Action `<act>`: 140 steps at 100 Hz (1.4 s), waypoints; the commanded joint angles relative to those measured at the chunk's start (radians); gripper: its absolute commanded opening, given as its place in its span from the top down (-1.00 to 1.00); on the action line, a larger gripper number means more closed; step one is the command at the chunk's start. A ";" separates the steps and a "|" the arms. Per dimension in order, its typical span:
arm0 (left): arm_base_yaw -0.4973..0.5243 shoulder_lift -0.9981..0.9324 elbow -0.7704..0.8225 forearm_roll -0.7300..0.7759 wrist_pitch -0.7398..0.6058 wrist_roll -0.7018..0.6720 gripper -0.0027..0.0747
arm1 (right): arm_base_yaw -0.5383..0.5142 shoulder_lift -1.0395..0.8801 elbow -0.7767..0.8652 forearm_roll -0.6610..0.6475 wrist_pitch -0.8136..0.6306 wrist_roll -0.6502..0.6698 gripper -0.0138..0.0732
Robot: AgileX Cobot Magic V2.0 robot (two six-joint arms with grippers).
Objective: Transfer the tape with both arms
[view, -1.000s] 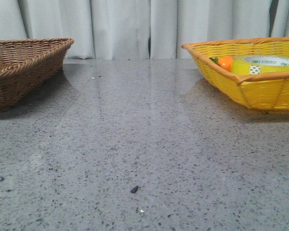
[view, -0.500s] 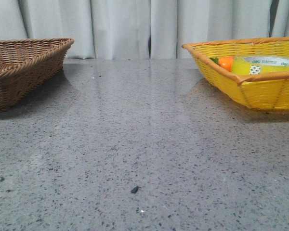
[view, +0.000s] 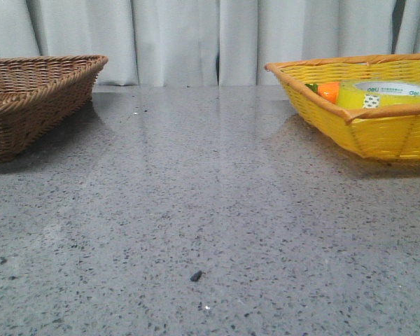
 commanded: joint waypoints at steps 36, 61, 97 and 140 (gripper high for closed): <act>-0.001 -0.029 0.011 -0.059 -0.069 -0.009 0.99 | -0.006 0.012 0.022 0.032 -0.073 -0.005 0.84; -0.001 -0.029 0.011 -0.059 -0.068 -0.009 0.99 | -0.006 0.012 0.022 0.034 -0.073 -0.005 0.84; -0.001 -0.029 0.011 -0.210 -0.102 -0.009 0.99 | -0.006 0.012 0.016 0.266 -0.150 -0.005 0.84; -0.001 0.266 -0.396 -0.080 0.214 0.026 0.26 | -0.006 0.246 -0.496 0.249 0.274 -0.237 0.75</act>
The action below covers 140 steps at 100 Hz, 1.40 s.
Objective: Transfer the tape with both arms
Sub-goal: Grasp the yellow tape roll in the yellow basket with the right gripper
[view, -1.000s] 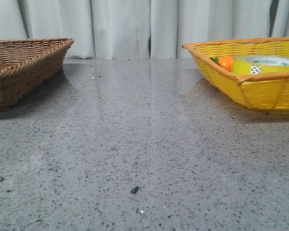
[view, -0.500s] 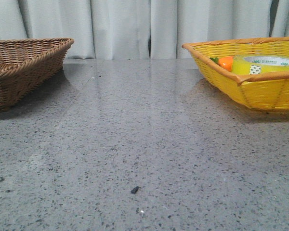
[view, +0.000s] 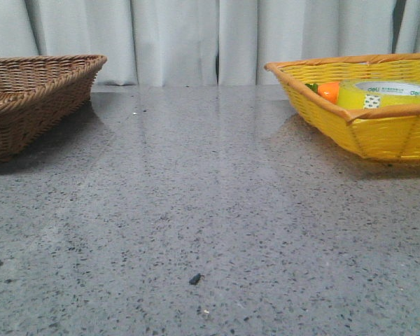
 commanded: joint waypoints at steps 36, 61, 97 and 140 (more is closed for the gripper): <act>-0.065 0.414 -0.456 0.016 0.096 0.078 -0.20 | -0.004 0.789 -0.827 -0.048 0.599 -0.132 -0.15; -0.176 0.420 -0.454 0.018 0.089 0.079 -0.11 | 0.025 1.164 -1.110 -0.280 0.772 -0.026 -0.15; -0.191 0.420 -0.454 0.018 0.089 0.079 -0.11 | 0.027 1.487 -1.172 -0.294 0.752 -0.018 -0.15; -0.191 0.420 -0.454 0.016 0.082 0.079 -0.11 | 0.029 1.454 -1.275 -0.284 0.729 0.017 0.79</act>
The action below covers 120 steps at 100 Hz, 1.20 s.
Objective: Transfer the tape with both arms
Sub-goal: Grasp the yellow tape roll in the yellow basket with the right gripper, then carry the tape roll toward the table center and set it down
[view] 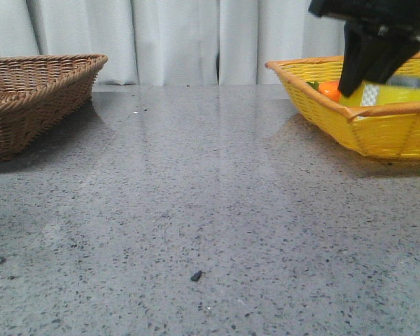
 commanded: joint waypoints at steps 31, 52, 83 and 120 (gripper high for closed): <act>-0.008 0.011 -0.033 -0.012 -0.082 0.001 -0.11 | 0.260 -0.095 -0.517 0.118 -0.086 0.008 0.79; -0.008 0.011 -0.033 -0.010 -0.082 0.001 -0.11 | 0.447 0.082 -0.522 -0.045 -0.023 0.038 0.79; -0.008 0.011 -0.033 -0.008 -0.007 0.001 -0.11 | 0.475 0.244 -0.522 -0.146 0.018 0.108 0.45; -0.013 0.095 -0.077 -0.130 0.016 0.182 -0.11 | 0.462 0.015 -0.524 0.026 0.132 0.099 0.45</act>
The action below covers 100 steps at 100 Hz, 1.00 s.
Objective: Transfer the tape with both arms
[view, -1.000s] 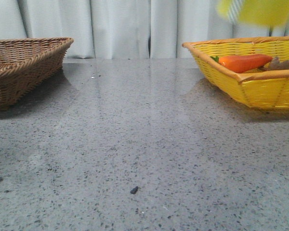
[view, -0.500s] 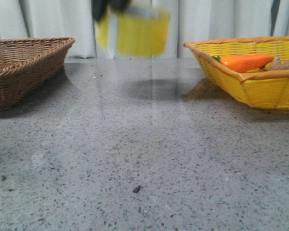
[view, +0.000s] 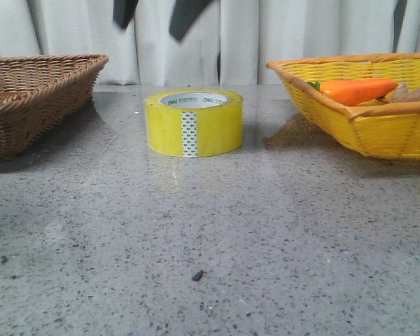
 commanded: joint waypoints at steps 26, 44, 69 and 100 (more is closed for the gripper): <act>-0.116 0.291 -0.295 -0.104 -0.006 0.117 -0.11 | 0.076 -0.556 0.086 -0.047 -0.024 -0.035 0.79; -0.192 0.543 -0.535 -0.104 0.132 0.117 -0.07 | 0.082 -0.824 0.362 -0.144 -0.149 -0.022 0.79; -0.207 0.900 -0.904 -0.108 0.410 0.086 -0.08 | 0.082 -1.138 0.740 -0.165 -0.408 0.161 0.79; -0.207 1.138 -1.007 -0.073 0.461 0.079 -0.32 | 0.082 -1.264 0.820 -0.145 -0.443 0.199 0.79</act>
